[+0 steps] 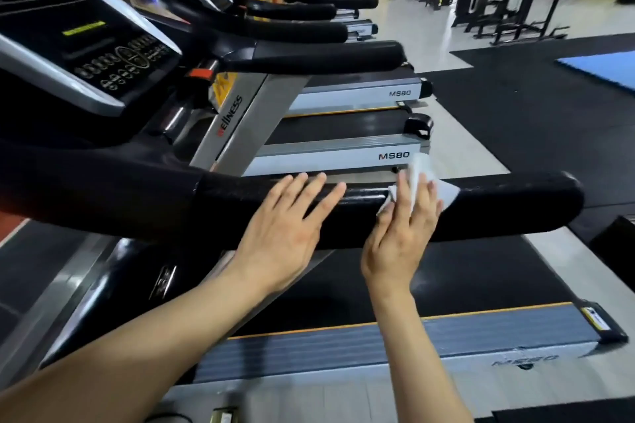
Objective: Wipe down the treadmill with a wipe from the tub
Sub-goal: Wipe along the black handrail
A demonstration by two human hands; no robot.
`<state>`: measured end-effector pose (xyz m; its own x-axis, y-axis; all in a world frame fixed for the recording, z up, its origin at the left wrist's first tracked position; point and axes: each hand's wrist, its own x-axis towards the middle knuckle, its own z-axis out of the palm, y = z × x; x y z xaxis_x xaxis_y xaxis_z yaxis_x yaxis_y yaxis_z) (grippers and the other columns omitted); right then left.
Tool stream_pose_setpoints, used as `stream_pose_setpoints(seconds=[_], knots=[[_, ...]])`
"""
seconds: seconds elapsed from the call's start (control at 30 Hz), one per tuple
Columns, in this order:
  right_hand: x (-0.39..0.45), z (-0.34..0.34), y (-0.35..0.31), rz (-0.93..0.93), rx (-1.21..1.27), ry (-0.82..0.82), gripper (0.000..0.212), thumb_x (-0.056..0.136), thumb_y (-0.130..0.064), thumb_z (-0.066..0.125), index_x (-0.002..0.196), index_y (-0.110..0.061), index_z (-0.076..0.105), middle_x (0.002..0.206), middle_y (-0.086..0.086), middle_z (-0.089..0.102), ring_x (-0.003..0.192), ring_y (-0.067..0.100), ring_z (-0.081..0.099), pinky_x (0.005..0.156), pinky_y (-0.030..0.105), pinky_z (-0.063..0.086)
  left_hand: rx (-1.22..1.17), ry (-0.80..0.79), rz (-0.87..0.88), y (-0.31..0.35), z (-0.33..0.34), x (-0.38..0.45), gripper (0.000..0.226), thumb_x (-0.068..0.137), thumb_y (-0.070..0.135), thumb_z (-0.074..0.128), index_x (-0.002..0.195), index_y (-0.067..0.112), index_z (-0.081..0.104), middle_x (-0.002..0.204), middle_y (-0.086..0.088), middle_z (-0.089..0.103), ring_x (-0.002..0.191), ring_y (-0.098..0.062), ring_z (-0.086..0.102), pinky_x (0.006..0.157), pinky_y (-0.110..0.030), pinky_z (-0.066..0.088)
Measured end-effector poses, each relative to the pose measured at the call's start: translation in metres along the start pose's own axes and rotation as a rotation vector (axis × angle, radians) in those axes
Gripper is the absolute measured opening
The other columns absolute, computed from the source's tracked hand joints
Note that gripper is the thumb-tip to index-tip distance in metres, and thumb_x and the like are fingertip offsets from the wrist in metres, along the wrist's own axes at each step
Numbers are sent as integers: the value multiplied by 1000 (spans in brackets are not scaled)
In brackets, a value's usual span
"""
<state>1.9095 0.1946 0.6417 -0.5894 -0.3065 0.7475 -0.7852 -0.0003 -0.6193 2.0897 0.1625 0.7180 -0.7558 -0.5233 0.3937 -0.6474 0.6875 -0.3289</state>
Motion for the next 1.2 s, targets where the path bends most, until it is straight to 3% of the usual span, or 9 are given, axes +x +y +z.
stream_pose_setpoints(seconds=[0.1,0.27,0.37,0.53,0.6,0.7,0.8,1.0,1.2], knots=[[9,-17,6,-272,-40,-126,42,105,-20,38,142,-9,55,142,15,55,134,36,48,117,53,31,23,-15,-71,-30,-9,-20,55,103,26,39,157,19,35,149,-15,50,136,-36,46,120,-49,27],[47,-8,14,-26,-110,-75,39,105,-23,42,136,-2,54,103,25,64,97,43,57,90,50,43,68,-22,-156,-75,-20,-53,51,105,29,36,153,12,41,147,-14,50,137,-35,44,121,-50,26],[13,21,-57,-201,-114,-154,28,101,-20,46,110,-4,67,91,21,65,89,41,57,82,49,43,93,-14,-203,-91,-25,-69,52,106,30,35,154,11,38,152,-14,46,144,-34,38,123,-49,23],[-35,44,-166,-517,62,-424,40,104,-24,42,140,-10,54,126,8,63,113,28,55,101,45,42,110,14,-233,-121,-31,-96,55,106,31,34,157,13,33,159,-14,39,148,-33,32,124,-51,18],[-24,40,-164,-600,86,-522,44,106,-29,37,143,-12,51,127,6,63,112,28,57,94,43,45,115,24,-258,-135,-37,-108,55,105,31,35,157,13,33,159,-14,38,149,-33,30,124,-51,17],[-1,27,-114,-373,-8,-414,46,106,-35,31,129,-10,62,105,13,69,95,37,61,85,46,48,115,35,-284,-160,-45,-128,55,105,30,35,158,15,32,160,-14,36,150,-34,28,125,-51,15],[-9,14,-96,-193,-146,-270,40,99,-19,36,131,-8,59,113,14,66,106,40,57,107,50,40,114,37,-254,-173,-46,-144,58,105,31,33,160,16,25,165,-14,27,153,-34,22,125,-51,15],[-70,35,-175,-334,-8,-263,43,106,-8,47,148,-11,48,147,7,53,140,25,46,119,43,30,26,79,-233,-168,-36,-155,64,104,29,37,161,9,18,167,-19,15,156,-36,12,125,-52,15],[-77,23,-160,-350,-23,-201,36,101,-7,57,136,-12,62,139,6,61,130,26,55,111,38,43,-29,84,-47,-163,-11,-176,60,102,27,37,158,8,30,168,-19,13,156,-36,12,125,-52,18]])
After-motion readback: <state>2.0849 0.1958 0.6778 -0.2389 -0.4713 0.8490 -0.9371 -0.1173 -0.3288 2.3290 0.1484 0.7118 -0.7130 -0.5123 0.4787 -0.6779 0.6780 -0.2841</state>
